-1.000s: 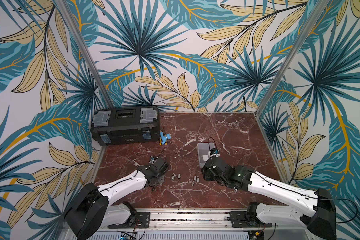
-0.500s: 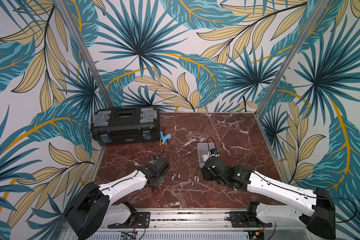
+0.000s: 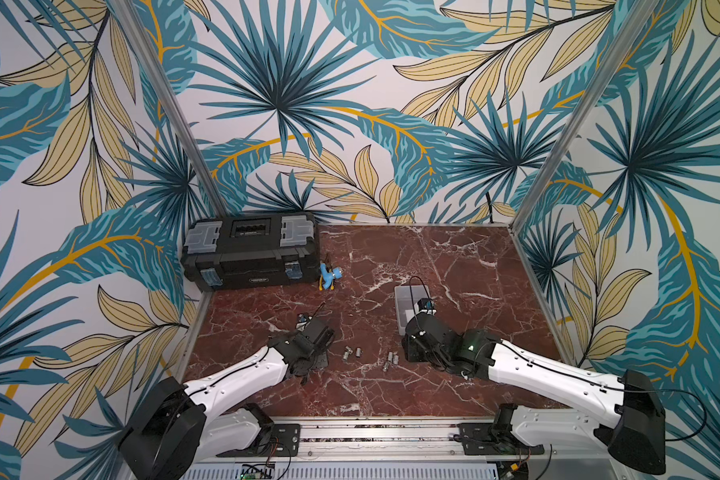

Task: Put the socket on the desktop into the storage box
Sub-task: Pick up the socket head at the center of the board, then place the socket head in the storage box.

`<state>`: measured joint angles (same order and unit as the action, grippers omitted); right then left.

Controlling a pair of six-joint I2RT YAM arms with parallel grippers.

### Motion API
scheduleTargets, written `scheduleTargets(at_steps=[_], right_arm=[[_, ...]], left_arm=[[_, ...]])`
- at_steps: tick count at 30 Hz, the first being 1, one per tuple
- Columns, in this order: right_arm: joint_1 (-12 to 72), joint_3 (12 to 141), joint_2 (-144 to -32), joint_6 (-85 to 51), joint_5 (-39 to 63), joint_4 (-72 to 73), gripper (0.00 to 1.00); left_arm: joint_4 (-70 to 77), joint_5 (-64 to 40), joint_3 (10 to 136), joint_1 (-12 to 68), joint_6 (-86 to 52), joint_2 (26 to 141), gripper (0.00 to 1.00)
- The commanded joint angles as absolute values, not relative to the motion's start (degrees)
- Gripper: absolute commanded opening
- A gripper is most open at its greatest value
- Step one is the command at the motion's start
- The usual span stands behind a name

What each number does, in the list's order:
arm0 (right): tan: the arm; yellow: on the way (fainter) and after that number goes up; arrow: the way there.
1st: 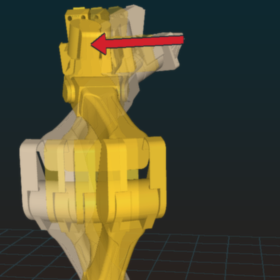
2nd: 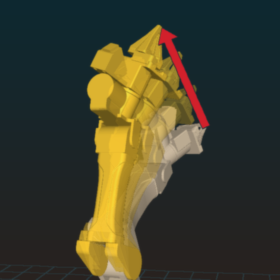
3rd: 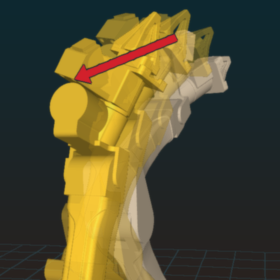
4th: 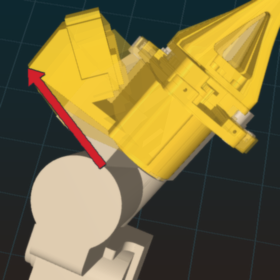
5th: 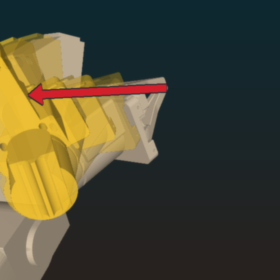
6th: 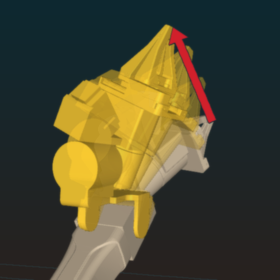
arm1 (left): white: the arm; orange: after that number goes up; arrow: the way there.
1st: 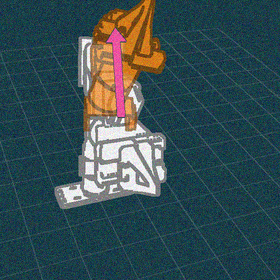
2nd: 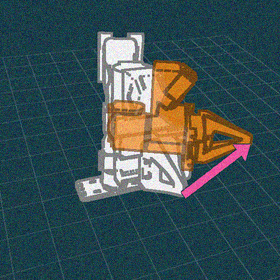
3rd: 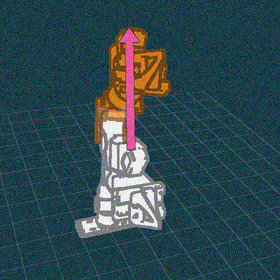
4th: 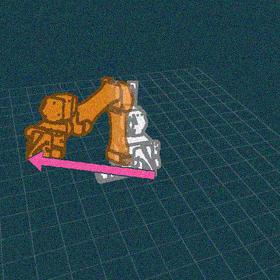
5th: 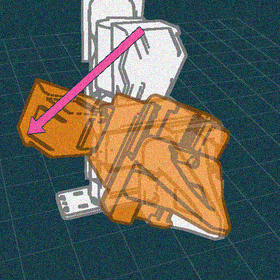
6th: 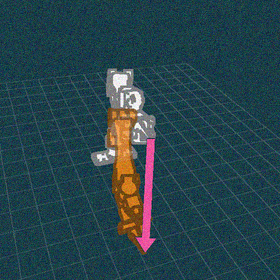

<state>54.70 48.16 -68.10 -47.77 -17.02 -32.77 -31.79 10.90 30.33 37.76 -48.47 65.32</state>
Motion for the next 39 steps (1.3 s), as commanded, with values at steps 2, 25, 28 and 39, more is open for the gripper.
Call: scheduleTargets(at_steps=[2, 25, 28, 39], right_arm=[[54.99, 48.61, -68.13, -47.96, -16.91, -32.17, 0.46], [54.93, 47.99, -69.19, -48.60, -17.18, -31.11, 0.46], [54.93, 47.99, -69.13, -48.73, -17.41, -31.10, 0.46], [54.99, 46.90, -66.34, -49.81, -20.28, -32.91, 0.46]], left_arm=[[-29.01, 8.83, 29.09, 37.48, -48.35, 60.65, 0.00], [-26.29, 2.34, 30.21, 37.79, -45.88, 46.89, 0.00], [-25.55, 1.94, 30.57, 38.25, -45.70, 46.61, 0.00], [-22.84, 2.31, 31.29, 40.58, -44.37, 47.40, 0.00]])
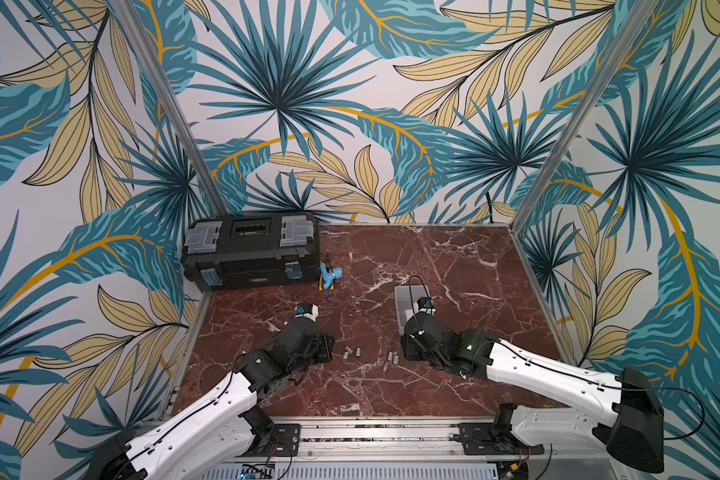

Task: Put the socket on the desktop into the storage box
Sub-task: Place the socket head in the storage box.

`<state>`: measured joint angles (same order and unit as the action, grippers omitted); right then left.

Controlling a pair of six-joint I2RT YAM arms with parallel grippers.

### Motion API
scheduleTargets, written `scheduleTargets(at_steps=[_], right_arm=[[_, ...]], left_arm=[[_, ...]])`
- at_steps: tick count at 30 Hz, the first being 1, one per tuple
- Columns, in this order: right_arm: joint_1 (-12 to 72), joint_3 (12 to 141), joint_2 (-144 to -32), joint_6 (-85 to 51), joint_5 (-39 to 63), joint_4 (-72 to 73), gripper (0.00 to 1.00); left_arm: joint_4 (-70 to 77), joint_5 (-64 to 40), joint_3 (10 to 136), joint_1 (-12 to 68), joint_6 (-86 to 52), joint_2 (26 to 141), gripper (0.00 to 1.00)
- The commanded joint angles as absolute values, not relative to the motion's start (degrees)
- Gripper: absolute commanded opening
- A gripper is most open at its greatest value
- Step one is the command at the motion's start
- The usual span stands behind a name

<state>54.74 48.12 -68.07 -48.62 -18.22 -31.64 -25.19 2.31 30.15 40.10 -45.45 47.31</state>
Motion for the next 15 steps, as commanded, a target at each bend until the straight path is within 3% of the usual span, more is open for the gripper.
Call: scheduleTargets(at_steps=[1, 6, 15], right_arm=[[54.97, 46.67, -65.59, -49.92, -20.46, -33.28, 0.46], [54.95, 44.15, -62.05, -49.92, -23.00, -33.68, 0.46], [54.41, 45.57, -61.86, -48.16, -24.61, -34.54, 0.26]], left_arm=[[-22.32, 2.34, 31.38, 40.61, -44.26, 47.73, 0.00], [-21.77, 1.60, 33.74, 41.00, -43.19, 50.83, 0.00], [-20.43, 2.47, 35.68, 42.00, -42.62, 53.78, 0.00]])
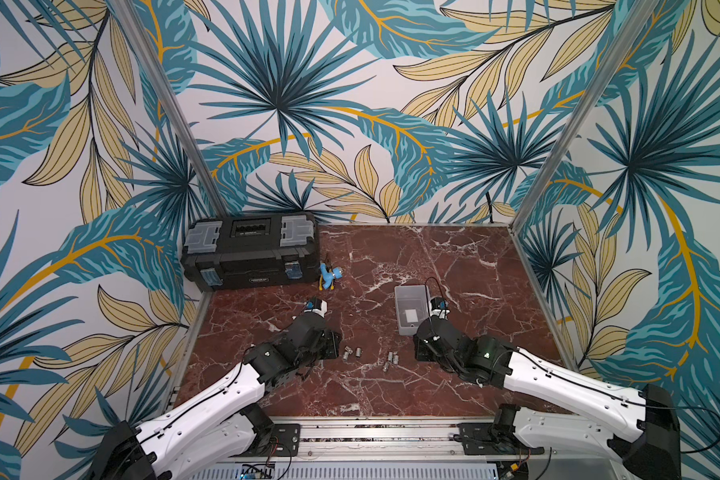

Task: Put the socket on the desktop into the storage box
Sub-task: Place the socket head in the storage box.

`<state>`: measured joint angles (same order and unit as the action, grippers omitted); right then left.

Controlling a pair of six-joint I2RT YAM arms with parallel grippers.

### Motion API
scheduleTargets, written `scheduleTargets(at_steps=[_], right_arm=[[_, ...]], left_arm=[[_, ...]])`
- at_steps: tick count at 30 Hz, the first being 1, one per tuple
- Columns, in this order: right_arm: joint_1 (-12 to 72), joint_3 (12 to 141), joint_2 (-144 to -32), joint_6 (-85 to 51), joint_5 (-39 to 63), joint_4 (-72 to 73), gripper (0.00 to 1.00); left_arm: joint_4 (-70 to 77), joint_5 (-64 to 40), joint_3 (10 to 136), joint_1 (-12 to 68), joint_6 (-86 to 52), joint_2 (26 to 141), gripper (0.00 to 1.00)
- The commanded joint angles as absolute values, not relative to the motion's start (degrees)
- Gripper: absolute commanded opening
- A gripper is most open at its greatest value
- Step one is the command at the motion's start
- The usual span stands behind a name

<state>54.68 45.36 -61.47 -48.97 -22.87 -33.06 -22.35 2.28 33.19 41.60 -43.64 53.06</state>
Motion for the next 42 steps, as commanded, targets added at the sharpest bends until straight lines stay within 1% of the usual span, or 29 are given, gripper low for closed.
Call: scheduleTargets(at_steps=[1, 6, 10, 18, 20, 25, 30, 31, 34, 36, 37, 39, 42], right_arm=[[54.27, 45.93, -62.27, -47.70, -24.65, -34.61, 0.24], [52.70, 48.23, -63.76, -46.02, -25.40, -35.85, 0.16], [51.25, 49.62, -64.45, -44.22, -24.70, -35.83, 0.00], [46.50, 52.85, -65.25, -42.44, -24.54, -38.38, 0.00], [43.66, 53.33, -64.36, -41.63, -23.97, -39.75, 0.00], [38.06, 53.22, -62.00, -40.30, -20.36, -41.71, 0.00], [33.99, 53.32, -62.27, -40.27, -17.34, -42.95, 0.00], [33.43, 53.54, -62.31, -40.21, -16.91, -43.12, 0.00], [32.62, 53.96, -61.95, -40.29, -16.34, -43.33, 0.07], [32.61, 53.71, -61.34, -40.59, -16.80, -43.33, 0.13], [32.54, 53.54, -61.10, -40.91, -17.16, -43.53, 0.14], [32.03, 53.14, -60.54, -42.05, -17.85, -44.26, 0.21], [31.05, 52.49, -60.23, -42.24, -17.91, -44.31, 0.29]], left_arm=[[-20.02, 2.63, 35.73, 42.13, -42.58, 54.21, 0.00], [-19.13, 2.81, 38.33, 42.17, -41.39, 57.65, 0.00], [-18.72, 3.33, 41.25, 42.19, -40.19, 60.75, 0.00], [-17.66, 2.99, 43.83, 42.19, -39.20, 63.80, 0.00], [-16.97, 2.98, 43.78, 42.23, -39.37, 63.99, 0.00], [-16.44, 4.09, 43.60, 42.19, -39.38, 64.13, 0.00], [-16.67, 3.84, 43.46, 42.24, -39.11, 64.27, 0.00], [-16.58, 3.99, 43.31, 42.19, -39.02, 64.25, 0.00], [-13.80, 2.88, 44.59, 42.26, -39.58, 66.02, 0.00], [-13.05, 0.51, 49.07, 43.02, -38.86, 69.53, 0.00], [-13.54, 0.34, 51.68, 43.86, -38.32, 71.72, 0.00], [-14.58, 0.56, 57.72, 46.10, -36.92, 76.64, 0.00], [-14.16, -0.75, 64.09, 48.10, -36.45, 83.35, 0.00]])
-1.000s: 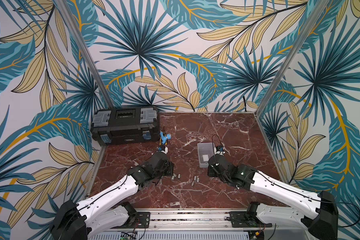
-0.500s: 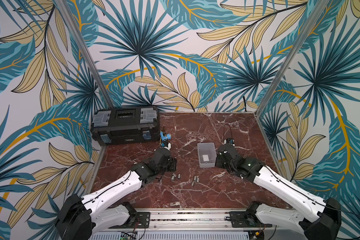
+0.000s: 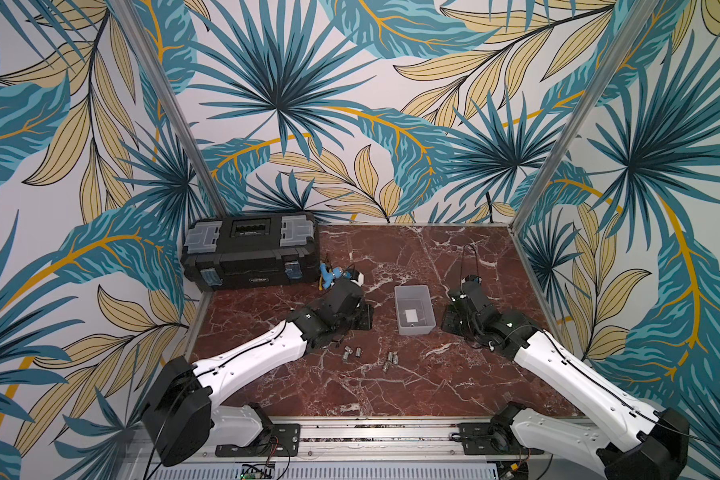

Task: Put the socket on the desktop into the storage box
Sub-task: Place the socket head in the storage box.

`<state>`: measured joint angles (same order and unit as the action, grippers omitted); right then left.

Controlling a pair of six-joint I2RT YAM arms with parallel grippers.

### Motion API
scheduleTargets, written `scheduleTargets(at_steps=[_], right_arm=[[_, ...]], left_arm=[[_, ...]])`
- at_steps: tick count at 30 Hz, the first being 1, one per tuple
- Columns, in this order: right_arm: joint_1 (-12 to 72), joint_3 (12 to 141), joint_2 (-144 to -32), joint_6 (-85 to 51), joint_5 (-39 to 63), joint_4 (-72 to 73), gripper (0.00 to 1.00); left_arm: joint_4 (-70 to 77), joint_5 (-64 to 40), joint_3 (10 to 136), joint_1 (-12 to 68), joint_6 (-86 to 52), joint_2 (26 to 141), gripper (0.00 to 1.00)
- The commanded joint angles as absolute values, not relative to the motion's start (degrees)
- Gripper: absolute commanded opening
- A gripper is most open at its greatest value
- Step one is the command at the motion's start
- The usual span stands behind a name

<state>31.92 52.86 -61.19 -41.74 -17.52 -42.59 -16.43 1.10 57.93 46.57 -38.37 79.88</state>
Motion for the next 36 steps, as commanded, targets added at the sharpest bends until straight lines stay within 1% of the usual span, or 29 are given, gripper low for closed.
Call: scheduleTargets(at_steps=[1, 3, 6, 10, 13, 14, 15, 16, 18, 19, 20, 24, 27, 31, 34, 36], right_arm=[[30.70, 52.47, -60.42, -42.05, -17.93, -44.23, 0.32], [29.86, 52.55, -60.72, -41.23, -17.89, -44.30, 0.40], [28.70, 53.15, -61.28, -39.86, -18.00, -44.15, 0.45], [28.24, 53.44, -62.33, -39.28, -18.22, -43.34, 0.46], [28.25, 52.43, -62.27, -39.29, -16.33, -41.55, 0.45], [28.15, 51.84, -62.15, -39.33, -15.58, -40.93, 0.45], [28.24, 51.40, -61.95, -39.23, -14.69, -40.51, 0.46], [28.24, 51.18, -61.80, -39.04, -13.95, -40.21, 0.46], [28.25, 50.77, -61.33, -38.24, -11.79, -39.36, 0.48], [28.28, 50.55, -61.06, -38.04, -11.30, -38.95, 0.50], [28.29, 50.36, -60.84, -37.87, -10.77, -38.62, 0.51], [28.38, 50.19, -61.23, -36.98, -6.52, -35.97, 0.56], [30.46, 50.17, -62.89, -36.33, -4.60, -33.60, 0.56], [37.80, 52.12, -66.47, -36.22, -8.98, -34.04, 0.56], [43.75, 52.50, -69.42, -37.81, -12.78, -34.47, 0.55], [46.58, 51.20, -70.76, -39.90, -13.63, -33.30, 0.53]], left_arm=[[-13.67, -1.71, 65.46, 48.39, -36.54, 85.22, 0.00], [-12.35, -3.62, 68.11, 48.60, -37.63, 89.45, 0.00], [-11.31, -6.18, 71.94, 48.91, -38.62, 95.19, 0.00], [-10.45, -7.02, 74.85, 49.62, -39.51, 100.38, 0.00], [-9.41, -7.40, 76.01, 50.26, -40.09, 102.67, 0.00], [-9.43, -7.37, 76.32, 50.48, -39.95, 103.28, 0.03], [-9.37, -7.21, 76.23, 50.62, -39.86, 103.45, 0.20], [-9.19, -6.76, 76.05, 50.62, -39.73, 103.38, 0.35], [-8.86, -5.36, 75.27, 50.80, -39.14, 102.48, 0.58], [-8.92, -4.61, 75.03, 50.89, -38.82, 101.92, 0.66], [-8.99, -3.94, 74.69, 50.94, -38.52, 101.17, 0.69], [-9.69, -2.49, 73.68, 51.24, -38.18, 97.42, 0.71], [-9.46, 0.47, 69.24, 51.61, -37.80, 90.53, 0.70], [-9.91, 5.69, 58.25, 51.64, -36.65, 77.40, 0.69], [-10.96, 11.82, 48.62, 51.43, -37.36, 66.77, 0.68], [-11.58, 13.60, 42.89, 51.28, -38.41, 60.54, 0.68]])
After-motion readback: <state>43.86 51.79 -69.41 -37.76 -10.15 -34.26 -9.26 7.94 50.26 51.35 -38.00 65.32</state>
